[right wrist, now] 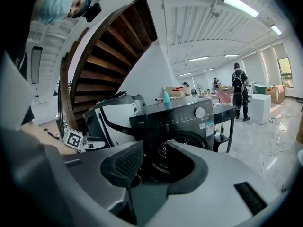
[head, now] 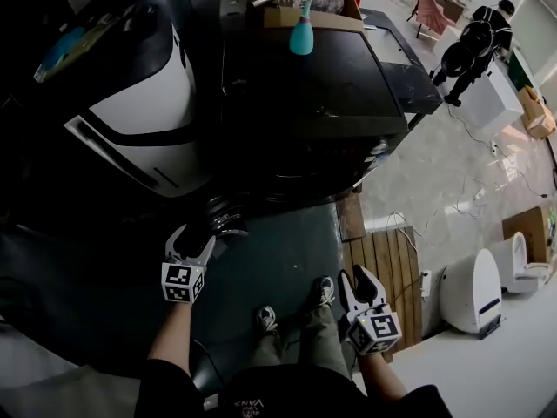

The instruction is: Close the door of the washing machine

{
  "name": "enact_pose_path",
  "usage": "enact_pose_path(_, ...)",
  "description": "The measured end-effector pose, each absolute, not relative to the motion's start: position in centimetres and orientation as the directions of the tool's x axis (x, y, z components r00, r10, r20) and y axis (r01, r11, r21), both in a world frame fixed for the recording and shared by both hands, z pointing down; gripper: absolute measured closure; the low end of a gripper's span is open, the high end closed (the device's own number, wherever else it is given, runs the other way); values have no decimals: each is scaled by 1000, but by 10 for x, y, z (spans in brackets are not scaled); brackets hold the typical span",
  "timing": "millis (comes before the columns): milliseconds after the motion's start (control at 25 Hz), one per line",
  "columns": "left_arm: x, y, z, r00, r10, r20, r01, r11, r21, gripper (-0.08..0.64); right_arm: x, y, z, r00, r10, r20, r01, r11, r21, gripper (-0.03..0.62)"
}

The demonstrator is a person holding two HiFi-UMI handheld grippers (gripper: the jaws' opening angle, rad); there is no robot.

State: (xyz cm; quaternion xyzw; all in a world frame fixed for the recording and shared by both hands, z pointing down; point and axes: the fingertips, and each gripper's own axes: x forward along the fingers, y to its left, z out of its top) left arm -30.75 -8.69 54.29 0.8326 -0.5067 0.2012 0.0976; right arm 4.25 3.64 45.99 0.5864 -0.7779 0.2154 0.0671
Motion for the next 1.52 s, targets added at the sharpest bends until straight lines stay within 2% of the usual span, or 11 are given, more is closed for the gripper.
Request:
enact_pose_path(200, -344, -109, 582, 315, -788, 530, -895, -432, -111, 204, 34, 33, 478, -329, -858, 394, -936, 240, -259, 463)
enact_pose_path(440, -377, -115, 619, 262, -733, 628, -890, -435, -135, 155, 20, 37, 498, -371, -823, 431, -924, 280, -260, 463)
enact_pose_path(720, -402, -103, 657, 241, -581, 777, -857, -503, -110, 92, 13, 48, 517, -397, -776, 491, -916, 305, -259, 465)
enact_pose_path(1040, -405, -81, 677, 258, -402, 878, -807, -589, -33, 84, 13, 58, 519, -386, -785, 484, -919, 282, -275, 468)
enact_pose_path(1360, -390, -61, 675, 292, -342, 893, -797, -604, 29, 84, 21, 69, 517, -359, -805, 472, -926, 244, -287, 469)
enact_pose_path(1520, -368, -38, 670, 379, -333, 863, -797, -592, 122, 86, 23, 77, 522, -350, -811, 469, -925, 219, -312, 474)
